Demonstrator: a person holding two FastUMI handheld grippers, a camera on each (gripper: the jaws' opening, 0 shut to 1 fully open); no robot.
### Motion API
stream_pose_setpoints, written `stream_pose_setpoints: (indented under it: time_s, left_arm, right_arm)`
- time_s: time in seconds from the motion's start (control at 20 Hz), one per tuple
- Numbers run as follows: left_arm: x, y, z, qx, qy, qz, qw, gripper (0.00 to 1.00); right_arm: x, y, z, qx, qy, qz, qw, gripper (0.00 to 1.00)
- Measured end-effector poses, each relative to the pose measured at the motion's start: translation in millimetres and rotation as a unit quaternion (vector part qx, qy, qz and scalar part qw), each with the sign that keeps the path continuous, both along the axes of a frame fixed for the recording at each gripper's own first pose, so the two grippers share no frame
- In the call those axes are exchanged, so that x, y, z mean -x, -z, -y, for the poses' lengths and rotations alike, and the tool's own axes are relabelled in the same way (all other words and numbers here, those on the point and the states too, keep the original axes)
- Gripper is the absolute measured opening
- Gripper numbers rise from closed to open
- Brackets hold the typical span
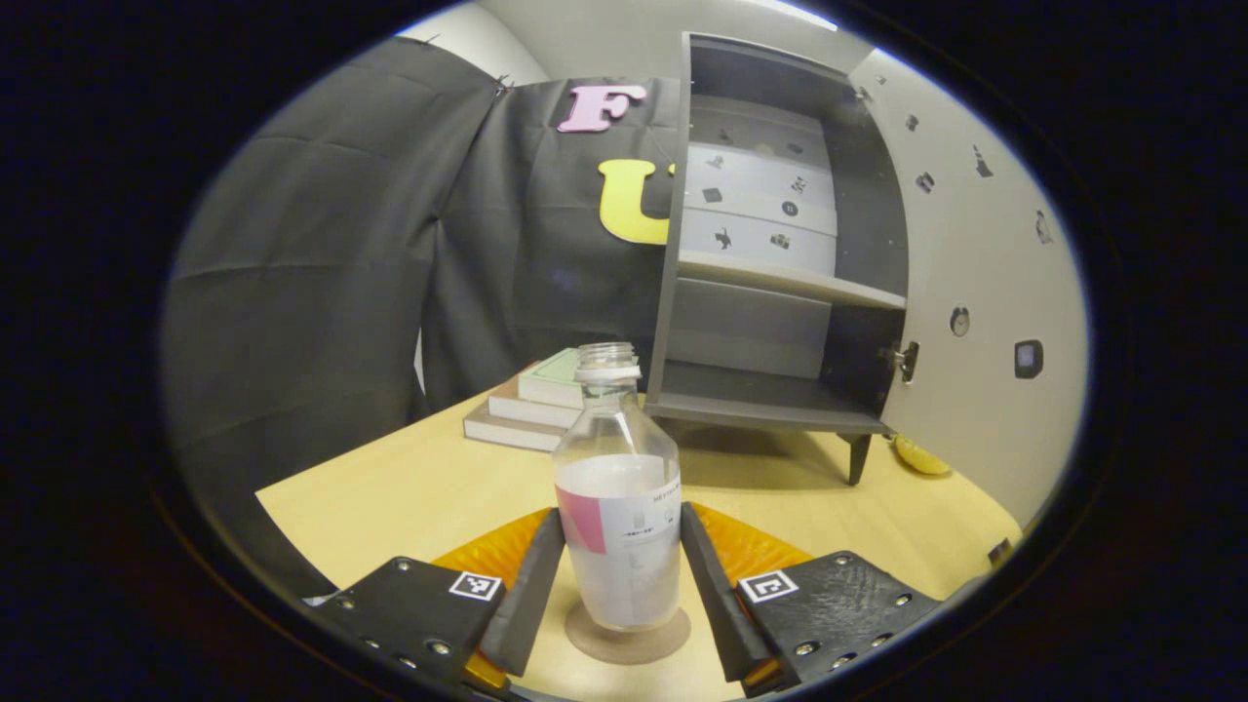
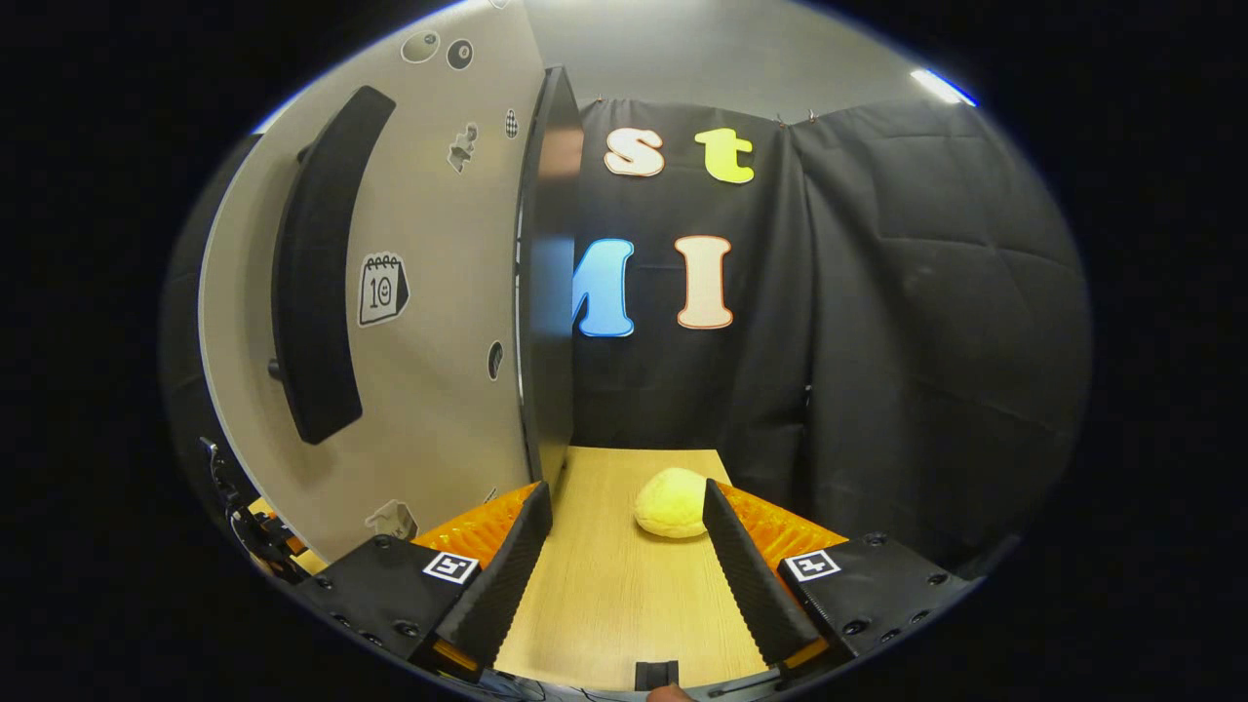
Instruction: Open the cabinet door with the right hand, grasp the bottle in the cabinet with the left hand and place it on the coaster, then close the cabinet door with the right hand.
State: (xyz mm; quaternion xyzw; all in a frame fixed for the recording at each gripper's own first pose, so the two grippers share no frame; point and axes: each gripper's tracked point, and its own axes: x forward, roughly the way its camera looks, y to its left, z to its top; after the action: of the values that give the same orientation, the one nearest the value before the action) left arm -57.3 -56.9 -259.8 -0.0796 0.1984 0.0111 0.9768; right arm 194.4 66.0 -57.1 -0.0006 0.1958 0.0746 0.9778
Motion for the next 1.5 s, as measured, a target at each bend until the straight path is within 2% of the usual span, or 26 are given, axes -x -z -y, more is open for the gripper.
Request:
stream_pose_setpoints:
  time_s: [0.3, 0.35, 0.5, 0.55, 0.6, 0.65, 0.75, 0.85, 1.15, 1.25, 1.3, 1.35, 1.5]
  left_arm:
    - [3.3, 31.4, 6.9, -0.016, 0.002, -0.015, 1.0, 0.71]
    - [6.6, 31.2, 7.8, -0.016, 0.001, -0.014, 1.0, 0.73]
    - [8.5, 29.1, 11.0, -0.029, 0.004, -0.014, 0.999, 0.7]
    - [9.7, 29.5, 12.7, -0.035, 0.006, -0.019, 0.999, 0.73]
    - [12.2, 29.5, 14.8, -0.04, 0.009, -0.022, 0.999, 0.74]
    - [12.8, 29.1, 15.7, -0.046, 0.012, -0.025, 0.999, 0.71]
    - [15.1, 29.1, 17.7, -0.054, 0.019, -0.033, 0.998, 0.71]
    - [15.9, 28.4, 16.4, -0.055, 0.02, -0.036, 0.998, 0.75]
    - [24.1, 27.8, 13.6, -0.054, 0.011, -0.055, 0.997, 0.75]
    - [24.1, 20.3, 14.3, -0.06, 0.012, -0.05, 0.997, 0.75]
    - [24.0, 16.1, 13.1, -0.062, 0.012, -0.045, 0.997, 0.71]
    - [23.7, 11.9, 12.4, -0.064, 0.01, -0.038, 0.997, 0.75]
    - [25.2, 11.8, 11.1, -0.065, 0.008, -0.035, 0.997, 0.74]
  right_arm:
    - [1.6, 6.9, -1.8, 0.004, -0.004, -0.008, 1.0, 0.98]
    - [1.9, 7.3, -2.3, 0.005, -0.005, -0.008, 1.0, 0.98]
    - [2.5, 9.6, -2.2, 0.007, -0.006, -0.008, 1.0, 0.99]
    - [2.4, 10.8, -2.1, 0.005, -0.005, -0.008, 1.0, 1.0]
    - [2.0, 12.4, -1.9, 0.002, -0.003, -0.009, 1.0, 0.96]
    - [2.2, 14.2, -2.3, -0.002, -0.003, -0.01, 1.0, 1.0]
    - [2.1, 17.8, -3.0, -0.007, -0.003, -0.013, 1.0, 1.0]
    - [3.4, 20.2, -2.5, -0.009, -0.002, -0.015, 1.0, 1.0]
    - [1.2, 15.6, -2.4, -0.023, 0.0, -0.006, 1.0, 1.0]
    - [0.0, 12.2, -1.5, -0.028, 0.001, -0.002, 1.0, 1.0]
    - [0.0, 10.6, -1.0, -0.03, 0.001, 0.001, 1.0, 1.0]
    - [-0.8, 8.5, -0.5, -0.033, 0.001, 0.003, 0.999, 1.0]
    - [-1.8, 6.6, 0.0, -0.04, 0.003, 0.005, 0.999, 1.0]
